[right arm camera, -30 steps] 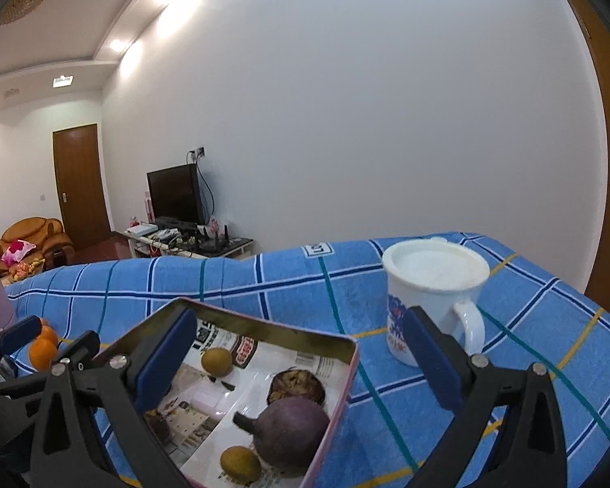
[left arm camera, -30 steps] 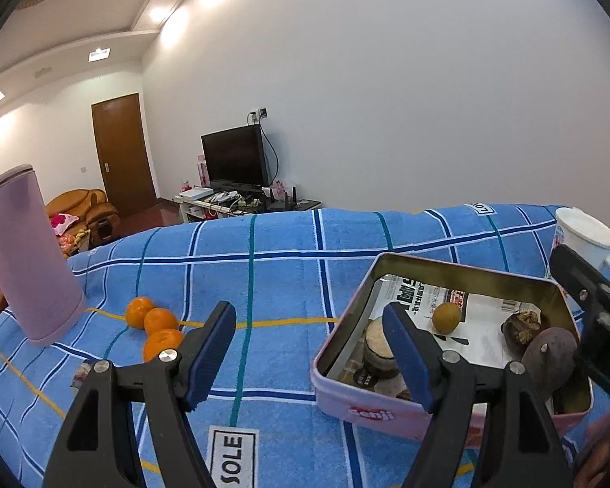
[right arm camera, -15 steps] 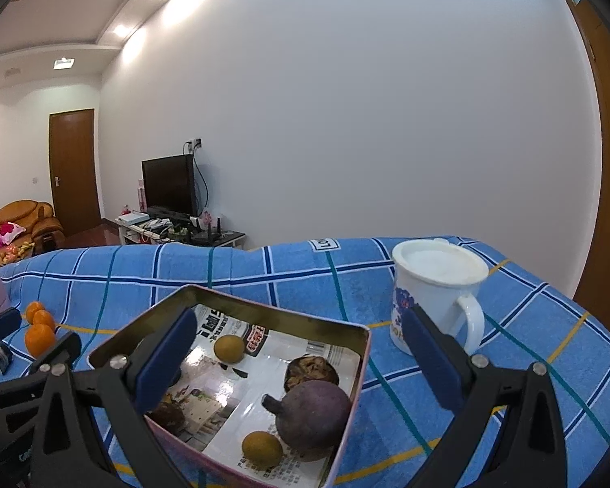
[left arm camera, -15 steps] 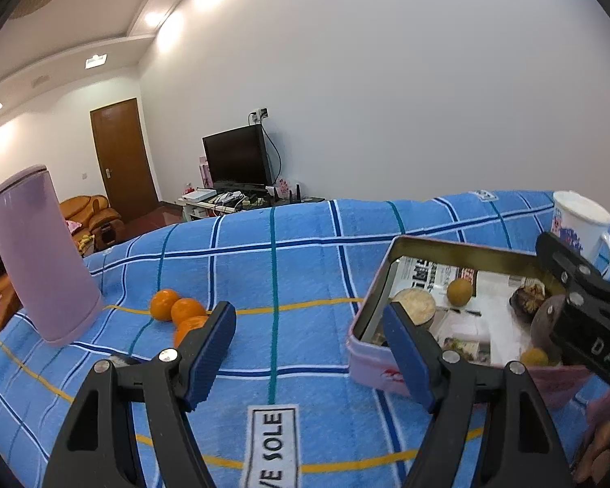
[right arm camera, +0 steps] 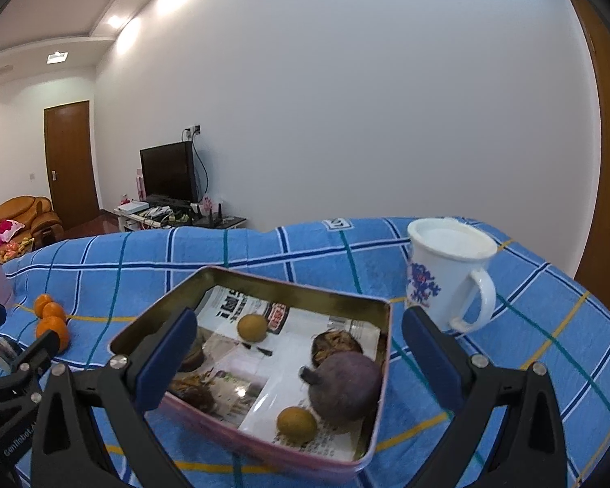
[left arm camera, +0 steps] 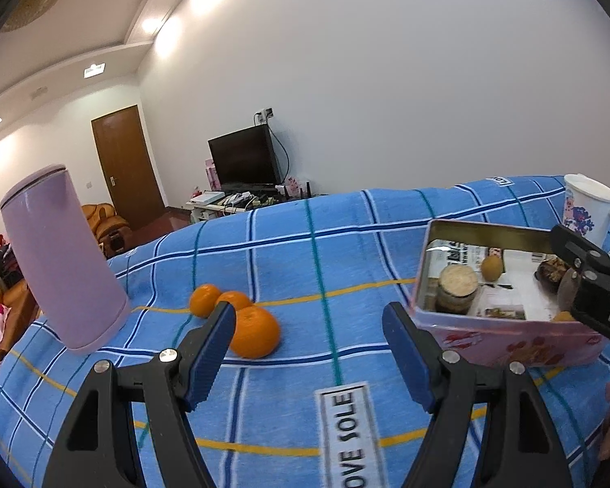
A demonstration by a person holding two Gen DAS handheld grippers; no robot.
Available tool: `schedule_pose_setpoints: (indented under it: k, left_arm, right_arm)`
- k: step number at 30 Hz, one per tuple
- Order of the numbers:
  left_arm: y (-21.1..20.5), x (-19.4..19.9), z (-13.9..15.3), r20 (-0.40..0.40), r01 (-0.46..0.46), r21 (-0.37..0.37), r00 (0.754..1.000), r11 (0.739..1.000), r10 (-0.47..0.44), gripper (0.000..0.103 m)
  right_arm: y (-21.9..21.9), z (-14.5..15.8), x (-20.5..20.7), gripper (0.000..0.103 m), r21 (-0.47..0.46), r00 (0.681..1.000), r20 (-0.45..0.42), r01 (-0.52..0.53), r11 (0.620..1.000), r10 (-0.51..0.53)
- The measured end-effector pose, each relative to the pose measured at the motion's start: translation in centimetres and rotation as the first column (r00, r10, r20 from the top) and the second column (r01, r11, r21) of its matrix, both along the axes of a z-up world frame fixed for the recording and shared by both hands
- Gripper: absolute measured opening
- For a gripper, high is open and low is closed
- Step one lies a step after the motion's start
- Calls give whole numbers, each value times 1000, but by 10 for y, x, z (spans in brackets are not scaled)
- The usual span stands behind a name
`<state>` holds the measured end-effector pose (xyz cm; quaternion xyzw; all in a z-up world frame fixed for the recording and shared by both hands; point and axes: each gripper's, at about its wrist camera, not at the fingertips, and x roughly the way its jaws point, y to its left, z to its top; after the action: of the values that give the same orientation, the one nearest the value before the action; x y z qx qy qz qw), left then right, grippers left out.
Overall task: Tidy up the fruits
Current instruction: 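Withdraw both tools from the tin toward the oranges and cake slice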
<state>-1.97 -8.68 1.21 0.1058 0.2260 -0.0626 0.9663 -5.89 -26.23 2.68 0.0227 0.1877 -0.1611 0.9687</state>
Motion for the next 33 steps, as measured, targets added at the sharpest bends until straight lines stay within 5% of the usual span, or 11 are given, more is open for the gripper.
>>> schedule_pose_setpoints:
  k: [33]
  left_arm:
    - [126,42,-10,-126,-120,-110,986,987,106,76]
  right_arm:
    - [121,-11,33,103,37,986,-69,-152,988,155]
